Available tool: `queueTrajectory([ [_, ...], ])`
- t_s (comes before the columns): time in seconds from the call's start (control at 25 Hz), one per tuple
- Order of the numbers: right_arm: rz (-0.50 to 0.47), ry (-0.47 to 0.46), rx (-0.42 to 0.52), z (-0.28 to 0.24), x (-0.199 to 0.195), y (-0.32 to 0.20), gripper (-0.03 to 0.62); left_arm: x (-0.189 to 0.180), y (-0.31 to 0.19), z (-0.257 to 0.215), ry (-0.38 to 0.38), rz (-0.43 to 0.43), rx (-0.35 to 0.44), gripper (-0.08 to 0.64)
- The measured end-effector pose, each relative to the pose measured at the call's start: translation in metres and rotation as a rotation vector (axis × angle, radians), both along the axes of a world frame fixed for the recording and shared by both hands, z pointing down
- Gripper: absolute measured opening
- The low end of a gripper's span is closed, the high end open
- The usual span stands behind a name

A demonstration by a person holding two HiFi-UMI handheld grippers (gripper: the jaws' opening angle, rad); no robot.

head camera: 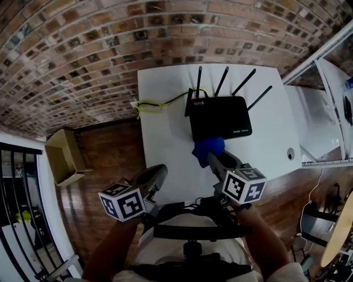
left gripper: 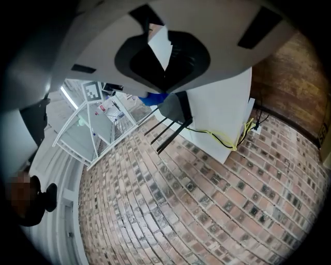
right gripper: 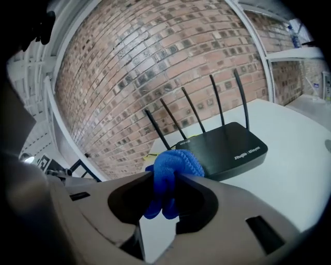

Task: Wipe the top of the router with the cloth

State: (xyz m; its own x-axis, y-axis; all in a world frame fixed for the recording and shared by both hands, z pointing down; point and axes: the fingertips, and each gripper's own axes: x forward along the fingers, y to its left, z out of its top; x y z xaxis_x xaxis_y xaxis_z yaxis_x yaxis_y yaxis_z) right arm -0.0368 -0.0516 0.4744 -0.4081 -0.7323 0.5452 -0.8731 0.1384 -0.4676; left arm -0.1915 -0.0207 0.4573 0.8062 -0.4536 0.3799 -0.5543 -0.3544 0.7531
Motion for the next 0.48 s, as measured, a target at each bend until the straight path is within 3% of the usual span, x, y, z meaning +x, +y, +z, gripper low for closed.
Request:
queueTrajectory([
  [0.24, 0.085, -0.081, 0.041, -0.014, 0.045, 0.019, 0.129, 0.014, 0.011, -0.008, -0.028, -0.022, 0.034, 0.032],
  [0.48, 0.108, -0.052, 0.045, -0.019, 0.116, 0.036, 0.129, 0.068, 0.026, -0.018, -0.041, -0.037, 0.036, 0.031],
])
